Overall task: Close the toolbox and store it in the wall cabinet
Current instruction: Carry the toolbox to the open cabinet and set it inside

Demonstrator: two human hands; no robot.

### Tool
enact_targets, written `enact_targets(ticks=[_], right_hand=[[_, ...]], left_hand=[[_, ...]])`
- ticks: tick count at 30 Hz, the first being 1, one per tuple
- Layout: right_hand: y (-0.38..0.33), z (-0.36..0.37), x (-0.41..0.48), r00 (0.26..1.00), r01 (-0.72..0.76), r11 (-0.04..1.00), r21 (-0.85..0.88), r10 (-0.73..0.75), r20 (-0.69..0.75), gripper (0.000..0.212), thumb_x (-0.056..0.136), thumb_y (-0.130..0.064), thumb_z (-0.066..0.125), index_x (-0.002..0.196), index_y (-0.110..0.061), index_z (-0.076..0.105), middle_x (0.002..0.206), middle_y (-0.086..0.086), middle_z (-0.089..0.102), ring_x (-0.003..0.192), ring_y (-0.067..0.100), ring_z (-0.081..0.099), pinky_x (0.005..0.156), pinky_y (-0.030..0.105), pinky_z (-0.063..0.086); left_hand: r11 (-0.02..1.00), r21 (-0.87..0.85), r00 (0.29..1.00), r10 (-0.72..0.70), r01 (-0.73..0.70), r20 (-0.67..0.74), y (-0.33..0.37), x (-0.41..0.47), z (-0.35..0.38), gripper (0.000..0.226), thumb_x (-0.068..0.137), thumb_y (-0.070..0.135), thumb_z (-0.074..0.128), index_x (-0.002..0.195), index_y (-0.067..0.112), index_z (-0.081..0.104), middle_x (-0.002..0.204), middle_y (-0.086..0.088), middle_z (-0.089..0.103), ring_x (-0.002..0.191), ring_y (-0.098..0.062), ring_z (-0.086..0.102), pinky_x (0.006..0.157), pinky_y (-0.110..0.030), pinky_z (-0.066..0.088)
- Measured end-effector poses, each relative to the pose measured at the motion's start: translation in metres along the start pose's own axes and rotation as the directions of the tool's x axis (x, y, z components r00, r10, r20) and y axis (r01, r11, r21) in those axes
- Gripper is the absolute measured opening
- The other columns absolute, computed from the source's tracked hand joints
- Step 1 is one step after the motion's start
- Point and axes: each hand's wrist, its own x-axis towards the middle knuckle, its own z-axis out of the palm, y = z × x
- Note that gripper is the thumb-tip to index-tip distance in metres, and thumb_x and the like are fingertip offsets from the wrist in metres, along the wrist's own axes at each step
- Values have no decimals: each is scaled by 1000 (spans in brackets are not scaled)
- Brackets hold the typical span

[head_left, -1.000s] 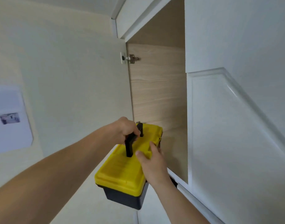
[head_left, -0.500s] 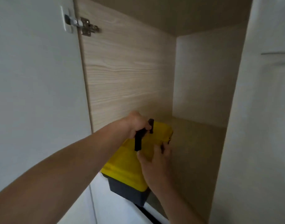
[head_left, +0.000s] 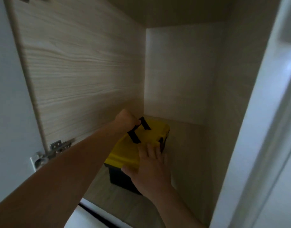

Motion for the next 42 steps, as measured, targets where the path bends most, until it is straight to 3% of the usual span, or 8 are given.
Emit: enact_targets(ticks=[7,11,16,19,22,28,36,42], right_hand=[[-6,3,-5,999,21,998,51,-19,-51,81,88,-64,38,152,-24,8,162,-6,2,147,24,-7,119,47,7],[-14,8,-14,988,49,998,-36,-54,-143,71,94,-55,35,151,-18,15,162,-1,11,147,29,4,119,44,13],[-19,25,-31,920,119,979,-166,-172,-353,58,77,-15,78,128,0,57,132,16,60,122,43,53,98,45,49],[-18,26,-21,928,127,983,-134,-165,-333,57,90,-13,61,141,-4,40,148,13,43,138,39,35,111,36,32],[-13,26,-1,950,82,983,-162,-126,-287,57,98,-18,44,150,-12,20,160,6,20,147,29,13,117,30,10],[-12,13,35,970,-57,994,-90,34,-242,52,94,-7,48,143,-10,34,157,6,28,144,30,20,112,35,27],[-16,3,33,977,-81,984,-160,47,-206,47,93,-14,49,138,-6,38,149,14,36,135,35,31,105,42,36],[-91,7,-16,920,255,961,-110,-276,-279,59,94,-27,52,146,-12,28,158,16,17,139,34,28,108,41,35]], left_hand=[[987,136,996,74,-80,49,-49,-11,-12,22,85,19,68,105,11,75,106,-12,73,97,-27,67,87,-41,55],[961,143,972,230,-236,56,-68,-37,-21,24,92,21,58,109,15,74,96,1,69,90,-18,63,73,-28,49],[755,243,776,631,-609,-16,-119,-110,-29,34,90,9,62,124,7,65,132,-4,59,117,-18,59,94,-10,43],[603,377,663,748,-703,40,-138,-121,-24,49,84,-1,63,131,-6,53,142,-20,48,129,-27,47,109,-23,35],[611,366,687,717,-703,122,-132,-105,-21,54,88,-1,56,139,-7,40,149,-29,34,138,-38,33,116,-44,24],[583,609,832,487,-537,267,-118,-67,-8,73,93,7,43,153,16,2,164,-7,-3,151,-24,-2,120,-34,2],[816,339,871,491,-468,22,-121,-158,-61,86,93,22,56,153,27,-5,164,5,-3,149,-11,6,115,-20,9],[728,475,684,663,-495,-303,-98,-289,-170,65,91,26,56,149,21,28,154,5,34,141,-4,31,111,-12,25]])
